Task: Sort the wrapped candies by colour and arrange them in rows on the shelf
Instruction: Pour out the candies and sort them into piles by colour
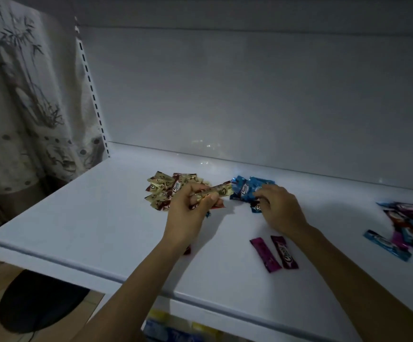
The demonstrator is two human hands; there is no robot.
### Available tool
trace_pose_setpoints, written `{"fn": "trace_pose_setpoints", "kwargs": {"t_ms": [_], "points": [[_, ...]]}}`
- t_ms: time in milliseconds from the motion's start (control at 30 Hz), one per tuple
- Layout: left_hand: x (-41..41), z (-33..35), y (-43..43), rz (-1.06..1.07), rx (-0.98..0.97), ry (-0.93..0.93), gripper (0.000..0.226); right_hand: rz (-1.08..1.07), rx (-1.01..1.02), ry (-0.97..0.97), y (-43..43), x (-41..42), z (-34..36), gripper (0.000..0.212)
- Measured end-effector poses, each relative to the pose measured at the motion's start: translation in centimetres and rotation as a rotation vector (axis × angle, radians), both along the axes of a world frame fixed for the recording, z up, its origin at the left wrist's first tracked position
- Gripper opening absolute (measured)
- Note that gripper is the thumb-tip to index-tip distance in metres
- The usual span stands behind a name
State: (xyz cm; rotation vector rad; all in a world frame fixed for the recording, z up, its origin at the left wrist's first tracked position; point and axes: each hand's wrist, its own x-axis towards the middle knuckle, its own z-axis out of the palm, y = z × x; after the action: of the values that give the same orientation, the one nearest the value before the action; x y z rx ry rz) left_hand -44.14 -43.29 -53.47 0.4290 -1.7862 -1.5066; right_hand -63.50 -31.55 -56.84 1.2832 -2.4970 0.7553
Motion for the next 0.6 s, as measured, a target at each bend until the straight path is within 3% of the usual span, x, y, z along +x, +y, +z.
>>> {"fn": "trace_pose_setpoints", "kwargs": {"t_ms": [67, 133, 200, 333, 467, 600], "points": [[0.0, 0.0, -0.4, 0.014, 0.013, 0.008, 0.009, 0.047, -0.240, -0.109, -0.5, 1.8, 1.1, 0.022], [0.1, 0.1, -0.8, 0.013, 0.026, 0.013, 0.010, 0.166, -0.368, -0.511, -1.7, 4.6, 3.1, 0.021], [0.3, 0.3, -1.3, 0.012, 0.003, 0.002, 0.012, 0.284, -0.365, -0.866, -3.0, 7.6, 4.6, 0.020], [1.6, 0.3, -2.7, 0.017, 0.115, -0.035, 0.016, 0.331, -0.483, -1.032, -5.6, 10.4, 4.6, 0.010], [3.4, -0.1, -5.0, 0.057, 0.398, 0.017, 0.030, 0.340, -0.637, -1.439, -7.9, 11.7, 4.0, 0.016], [4.6, -0.4, -6.1, 0.100, 0.555, 0.113, 0.027, 0.417, -0.638, -1.513, -9.7, 13.2, 3.2, 0.018]]}}
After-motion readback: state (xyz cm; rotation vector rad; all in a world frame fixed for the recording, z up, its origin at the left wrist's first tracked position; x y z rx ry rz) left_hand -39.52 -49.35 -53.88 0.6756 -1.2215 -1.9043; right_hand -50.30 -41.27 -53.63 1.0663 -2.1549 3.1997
